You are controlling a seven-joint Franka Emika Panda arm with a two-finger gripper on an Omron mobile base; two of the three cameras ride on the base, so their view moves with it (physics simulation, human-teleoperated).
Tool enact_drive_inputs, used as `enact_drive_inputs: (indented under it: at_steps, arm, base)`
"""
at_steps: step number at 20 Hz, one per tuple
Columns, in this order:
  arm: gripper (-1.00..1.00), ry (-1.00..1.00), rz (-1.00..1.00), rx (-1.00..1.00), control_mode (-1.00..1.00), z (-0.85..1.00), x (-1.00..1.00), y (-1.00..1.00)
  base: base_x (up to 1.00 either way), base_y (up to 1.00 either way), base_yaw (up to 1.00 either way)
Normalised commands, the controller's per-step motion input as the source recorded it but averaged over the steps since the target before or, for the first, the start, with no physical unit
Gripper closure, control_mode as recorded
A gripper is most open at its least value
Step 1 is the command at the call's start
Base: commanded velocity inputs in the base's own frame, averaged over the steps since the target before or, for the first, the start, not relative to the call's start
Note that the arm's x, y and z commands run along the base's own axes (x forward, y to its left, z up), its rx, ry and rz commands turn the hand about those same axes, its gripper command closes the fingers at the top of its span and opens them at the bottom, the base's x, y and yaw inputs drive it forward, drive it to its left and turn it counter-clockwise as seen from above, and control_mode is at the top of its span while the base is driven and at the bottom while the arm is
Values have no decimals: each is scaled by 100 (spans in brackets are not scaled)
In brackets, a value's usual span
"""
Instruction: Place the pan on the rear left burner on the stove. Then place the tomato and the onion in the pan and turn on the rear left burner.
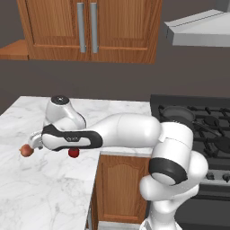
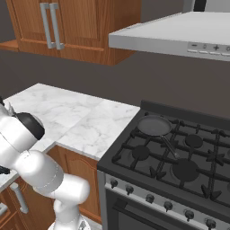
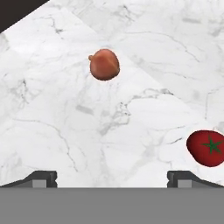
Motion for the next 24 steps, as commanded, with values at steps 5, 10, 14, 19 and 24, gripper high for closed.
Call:
enact_drive_inputs:
  at_steps: [5, 10, 14, 19, 24]
  arm:
    - [-100, -1, 6, 0, -100, -14, 0, 0]
    - [-100, -7, 9, 1, -100, -9, 1, 4]
    - [-100, -10, 9, 3, -100, 0, 6, 12]
    - [-100, -6, 7, 1, -100, -2, 10, 12]
    - [-100, 0, 2, 0, -100, -6, 13, 8]
  base:
    - [0, 0, 0]
    - [0, 0, 0]
    - [0, 0, 0]
    - [0, 0, 0]
    - [0, 0, 0]
